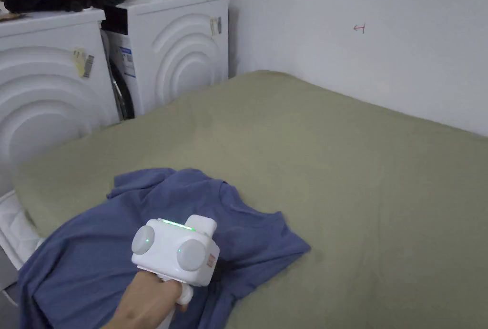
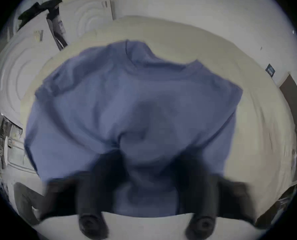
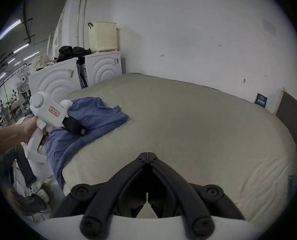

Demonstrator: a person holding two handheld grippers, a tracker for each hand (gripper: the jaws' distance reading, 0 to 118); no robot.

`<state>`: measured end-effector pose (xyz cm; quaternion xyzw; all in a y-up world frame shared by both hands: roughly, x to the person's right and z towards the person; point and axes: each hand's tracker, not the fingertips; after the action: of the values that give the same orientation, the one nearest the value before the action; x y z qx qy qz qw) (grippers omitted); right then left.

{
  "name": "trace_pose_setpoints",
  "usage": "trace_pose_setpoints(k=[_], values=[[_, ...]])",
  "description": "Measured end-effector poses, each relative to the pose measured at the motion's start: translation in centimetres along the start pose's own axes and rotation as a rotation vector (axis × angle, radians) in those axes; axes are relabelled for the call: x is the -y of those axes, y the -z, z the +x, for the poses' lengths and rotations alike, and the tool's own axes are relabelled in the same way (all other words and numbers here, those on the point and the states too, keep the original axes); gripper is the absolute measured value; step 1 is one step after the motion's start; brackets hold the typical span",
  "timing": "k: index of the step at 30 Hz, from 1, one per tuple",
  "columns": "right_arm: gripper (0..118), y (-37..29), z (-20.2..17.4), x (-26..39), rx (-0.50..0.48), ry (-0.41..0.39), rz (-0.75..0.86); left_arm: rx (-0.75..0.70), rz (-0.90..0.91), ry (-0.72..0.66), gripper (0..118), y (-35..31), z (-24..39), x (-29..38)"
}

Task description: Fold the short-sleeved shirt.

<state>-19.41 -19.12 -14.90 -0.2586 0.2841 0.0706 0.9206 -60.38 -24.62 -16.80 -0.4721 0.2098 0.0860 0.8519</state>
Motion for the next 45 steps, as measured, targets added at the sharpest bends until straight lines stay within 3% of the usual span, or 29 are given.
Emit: trace_pose_setpoints(k=[1, 5, 10, 15, 24, 30, 37, 38, 39, 40, 41, 42, 45], values=[[0, -0.7, 0.6, 0.1, 0.003, 0.008, 0.004, -0.072, 0.017, 0.009, 2, -0.6, 0.4, 0.1], [0, -4.5, 3.4, 0.3, 0.056, 0.011, 0.026, -0.039, 0.041, 0.000, 2, -4.5, 0.7, 0.1], [0, -9.2, 7.4, 1.4, 0.124, 0.054, 0.061, 0.103, 0.165, 0.127, 2, -11.8, 7.3, -2.2], [0, -14.7, 11.1, 3.1, 0.226, 0.085, 0.083, 0.280, 0.243, 0.211, 2, -17.1, 18.1, -5.1], [0, -21.6, 17.6, 5.8, 0.423, 0.166, 0.079, 0.619, 0.292, 0.528, 2, -23.4, 41.9, -4.4], [0, -22.9, 20.2, 7.4, 0.489, 0.217, 0.040, 0.762, 0.154, 0.598, 2, -20.4, 52.9, 0.5], [0, -21.0, 21.8, 9.1, 0.496, 0.251, -0.021, 0.655, -0.113, 0.592, 3, -9.6, 55.9, 6.7], [0, -20.7, 22.0, 9.1, 0.495, 0.253, -0.031, 0.658, -0.113, 0.580, 9, -9.0, 55.4, 7.0], [0, -20.4, 22.1, 9.1, 0.491, 0.255, -0.032, 0.662, -0.094, 0.559, 28, -8.8, 54.7, 7.3], [0, -20.3, 22.2, 9.1, 0.486, 0.257, -0.031, 0.681, -0.069, 0.519, 81, -8.8, 54.0, 7.3], [0, -20.2, 22.2, 9.0, 0.482, 0.259, -0.029, 0.701, -0.048, 0.474, 111, -9.3, 53.0, 7.2], [0, -20.1, 22.1, 8.9, 0.478, 0.259, -0.022, 0.687, -0.039, 0.461, 118, -9.8, 52.0, 7.2], [0, -20.5, 21.3, 8.4, 0.471, 0.248, 0.003, 0.657, 0.074, 0.372, 117, -13.7, 47.2, 7.0]])
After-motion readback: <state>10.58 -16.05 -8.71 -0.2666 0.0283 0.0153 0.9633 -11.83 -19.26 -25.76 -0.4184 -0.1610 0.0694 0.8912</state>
